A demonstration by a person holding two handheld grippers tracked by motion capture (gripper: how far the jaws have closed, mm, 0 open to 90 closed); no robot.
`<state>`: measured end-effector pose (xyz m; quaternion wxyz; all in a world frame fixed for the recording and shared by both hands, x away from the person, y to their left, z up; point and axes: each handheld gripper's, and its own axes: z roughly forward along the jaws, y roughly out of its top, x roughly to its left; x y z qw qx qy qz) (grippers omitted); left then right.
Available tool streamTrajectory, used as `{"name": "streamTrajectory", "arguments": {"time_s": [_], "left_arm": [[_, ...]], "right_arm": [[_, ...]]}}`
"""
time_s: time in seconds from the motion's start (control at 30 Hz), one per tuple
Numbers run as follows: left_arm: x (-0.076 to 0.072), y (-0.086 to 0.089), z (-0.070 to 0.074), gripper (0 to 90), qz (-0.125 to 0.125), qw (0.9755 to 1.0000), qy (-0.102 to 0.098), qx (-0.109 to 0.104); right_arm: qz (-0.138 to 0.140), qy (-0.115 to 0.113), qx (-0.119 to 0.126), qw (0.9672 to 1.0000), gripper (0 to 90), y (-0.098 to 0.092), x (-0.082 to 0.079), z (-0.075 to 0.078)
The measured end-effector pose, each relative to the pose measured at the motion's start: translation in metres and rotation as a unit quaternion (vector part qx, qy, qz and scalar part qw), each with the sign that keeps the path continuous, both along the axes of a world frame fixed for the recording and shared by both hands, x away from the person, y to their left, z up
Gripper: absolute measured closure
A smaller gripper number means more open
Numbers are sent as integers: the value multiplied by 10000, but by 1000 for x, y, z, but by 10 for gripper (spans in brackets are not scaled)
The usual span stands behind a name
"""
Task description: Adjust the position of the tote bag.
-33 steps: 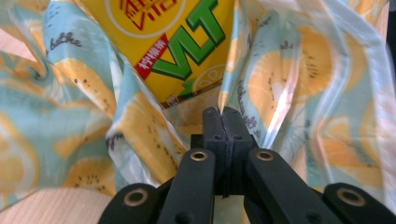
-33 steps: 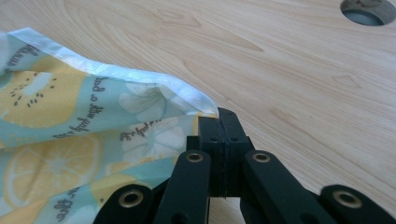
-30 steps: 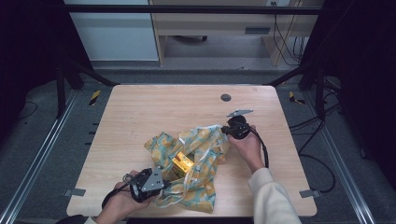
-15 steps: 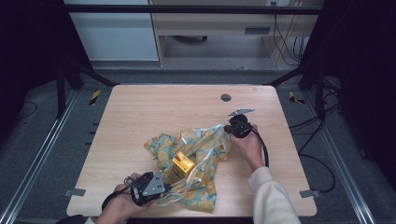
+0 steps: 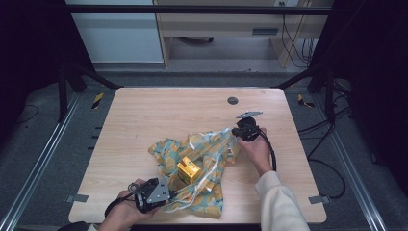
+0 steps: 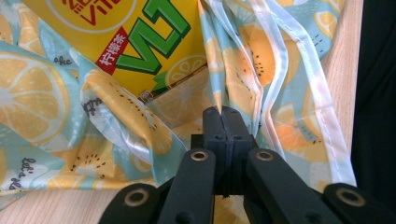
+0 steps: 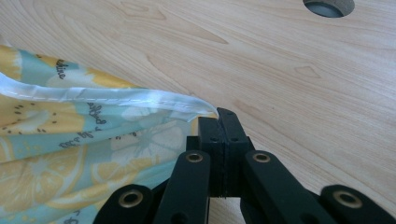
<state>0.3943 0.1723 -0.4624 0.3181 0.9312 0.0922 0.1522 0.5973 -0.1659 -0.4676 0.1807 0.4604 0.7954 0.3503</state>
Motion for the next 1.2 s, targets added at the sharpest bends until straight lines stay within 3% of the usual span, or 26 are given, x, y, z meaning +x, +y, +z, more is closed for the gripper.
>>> {"name": "streamTrajectory", "arguments": {"time_s": [0.13,0.2,0.37,0.47,0.63,0.83,0.87,0.97,1.0,1.03,1.1,1.2], "left_arm": [[1,1,0,900,69,10000,24,-63],[3,3,0,900,187,9996,32,-200],[4,7,7,753,370,9975,-145,-589],[3,7,13,644,503,9954,-289,-759],[1,8,25,520,692,9905,-518,-1068],[4,9,40,470,909,9849,-723,-1282],[6,9,43,465,997,9840,-756,-1267],[14,8,51,416,1369,9777,-884,-1328],[18,9,53,407,1475,9768,-878,-1281],[23,8,54,390,1553,9763,-815,-1265],[29,7,53,375,1530,9797,-737,-1061],[33,9,47,370,1564,9811,-523,-1017]], "right_arm": [[-19,-33,25,10000,896,0,-2,1],[40,-45,109,9999,842,1,-4,4],[98,-249,69,9996,563,6,-15,18],[191,-405,-18,9990,461,10,-26,28],[243,-685,29,9974,309,12,-46,48],[474,-798,93,9956,252,18,-75,60],[520,-802,104,9954,248,19,-79,60],[680,-792,79,9945,246,24,-92,58],[721,-756,49,9945,247,25,-96,56],[749,-749,21,9944,250,26,-99,55],[798,-740,-1,9941,252,28,-107,53],[1002,-691,-1,9926,263,31,-121,49]]}}
